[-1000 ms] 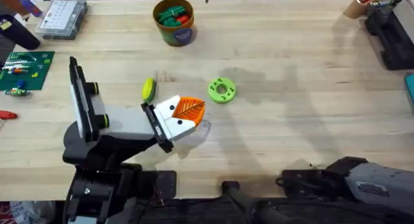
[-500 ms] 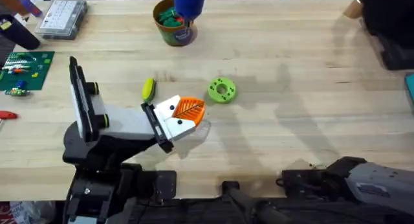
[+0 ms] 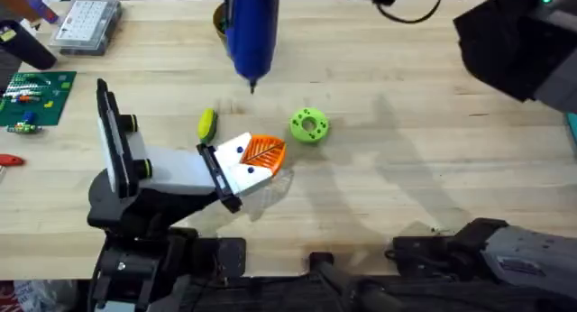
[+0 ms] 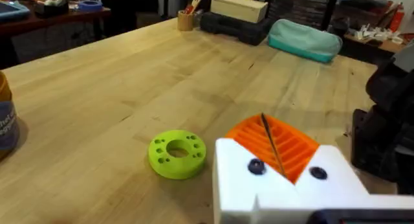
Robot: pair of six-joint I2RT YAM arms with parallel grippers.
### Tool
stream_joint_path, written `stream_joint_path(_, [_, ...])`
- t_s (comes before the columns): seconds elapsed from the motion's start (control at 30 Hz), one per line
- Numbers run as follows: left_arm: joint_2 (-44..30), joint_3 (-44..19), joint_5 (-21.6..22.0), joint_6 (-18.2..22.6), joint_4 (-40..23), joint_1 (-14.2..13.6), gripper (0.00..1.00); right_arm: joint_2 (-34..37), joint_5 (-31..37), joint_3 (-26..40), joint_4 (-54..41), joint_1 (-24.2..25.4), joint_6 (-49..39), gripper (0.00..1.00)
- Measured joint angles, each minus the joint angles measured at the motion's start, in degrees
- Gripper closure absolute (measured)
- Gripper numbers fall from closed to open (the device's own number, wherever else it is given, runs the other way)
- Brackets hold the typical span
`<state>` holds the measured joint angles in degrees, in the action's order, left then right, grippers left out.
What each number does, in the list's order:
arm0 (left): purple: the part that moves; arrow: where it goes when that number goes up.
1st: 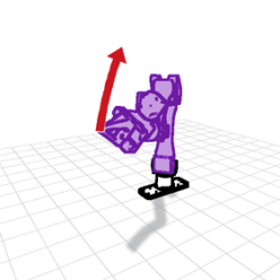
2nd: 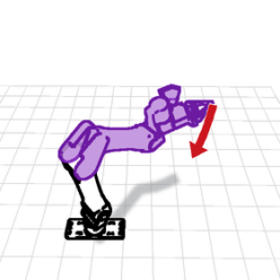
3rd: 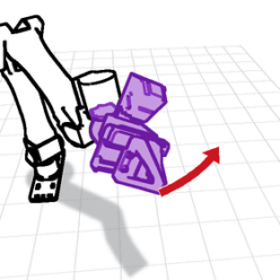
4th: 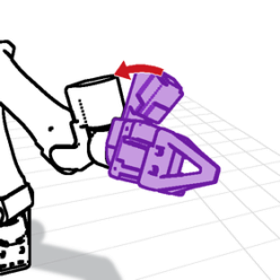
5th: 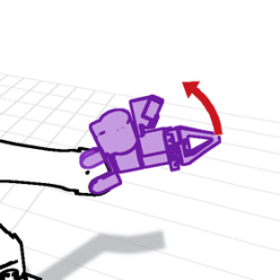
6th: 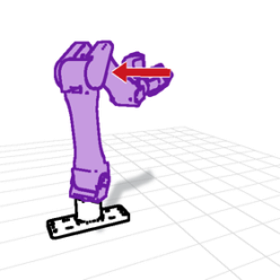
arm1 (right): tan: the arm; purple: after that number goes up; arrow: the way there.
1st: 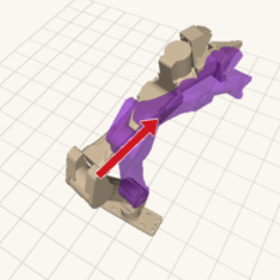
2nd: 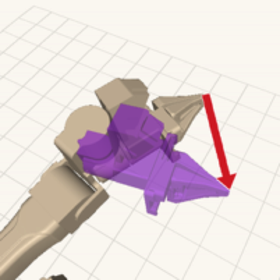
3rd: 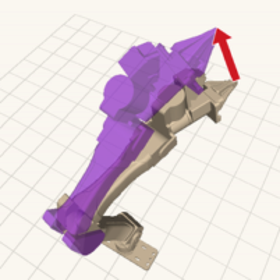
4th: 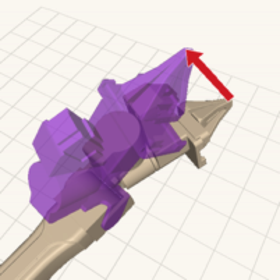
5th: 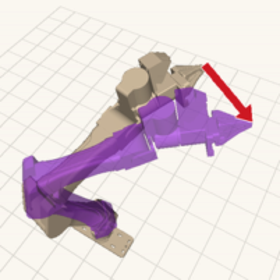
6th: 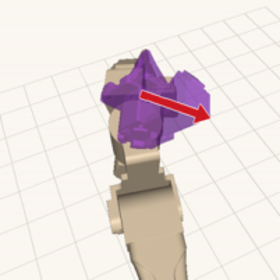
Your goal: Pick up the gripper from the table and insert it into the empty holder that is missing its gripper. Then pick up a screw, insert it into the mounting hole, and use the screwdriver to tighten it. Finally, clean up the table by picking up the vegetable and placing it into the bucket.
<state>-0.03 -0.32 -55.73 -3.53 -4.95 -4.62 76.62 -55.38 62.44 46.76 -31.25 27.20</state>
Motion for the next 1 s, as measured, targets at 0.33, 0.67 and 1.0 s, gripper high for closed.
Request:
stream_joint_path(0.33, [0.0,0.0,-0.02,0.0,0.0,0.0,0.997,0.02,-3.97,-0.09,0.2,-2.19,-2.18,0.982])
stream_joint_path(0.67, [0.0,0.0,-0.02,-0.02,0.0,0.0,0.997,0.32,-6.32,-0.16,0.37,-5.43,-4.87,0.982])
stream_joint_path(1.0, [0.0,0.0,-0.02,-0.02,0.0,0.0,0.997,2.15,-11.56,-0.24,0.21,-7.26,-10.16,0.982])
